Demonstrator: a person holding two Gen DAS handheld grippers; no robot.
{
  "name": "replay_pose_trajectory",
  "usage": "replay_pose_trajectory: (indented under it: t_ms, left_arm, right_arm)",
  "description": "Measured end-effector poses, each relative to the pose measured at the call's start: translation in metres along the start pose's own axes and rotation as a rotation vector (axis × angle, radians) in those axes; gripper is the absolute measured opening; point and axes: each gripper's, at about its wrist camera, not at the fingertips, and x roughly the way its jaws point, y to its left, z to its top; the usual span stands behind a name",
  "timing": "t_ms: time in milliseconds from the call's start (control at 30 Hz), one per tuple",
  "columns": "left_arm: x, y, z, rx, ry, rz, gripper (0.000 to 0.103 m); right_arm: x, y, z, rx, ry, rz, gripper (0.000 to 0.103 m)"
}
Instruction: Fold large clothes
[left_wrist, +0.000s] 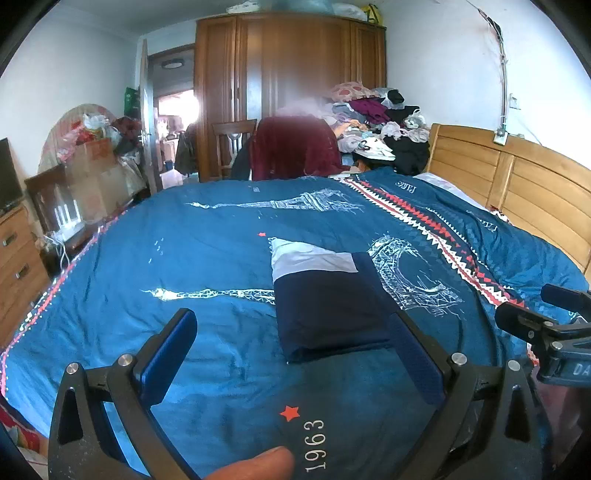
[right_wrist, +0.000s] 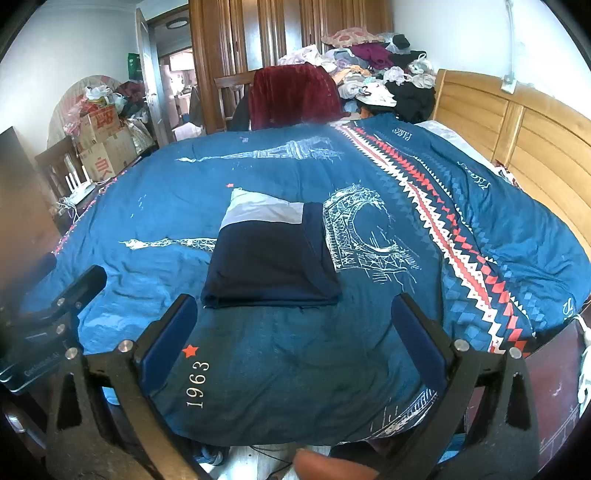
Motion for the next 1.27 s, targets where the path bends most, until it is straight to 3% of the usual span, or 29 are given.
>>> replay_pose_trajectory:
  t_ms: [400, 1267]
  left_arm:
    - [0.001, -0.002, -0.005, 0.024, -0.024, 0.040, 0.103]
    - [0.009, -0.004, -0.004, 0.034, -0.015, 0.049, 0.103]
  right_arm:
    - [0.008, -0.006, 0.001, 0.005, 0.010, 0.010, 0.103]
    - [0.012, -0.008, 0.006, 0.009, 0.002, 0.011, 0.103]
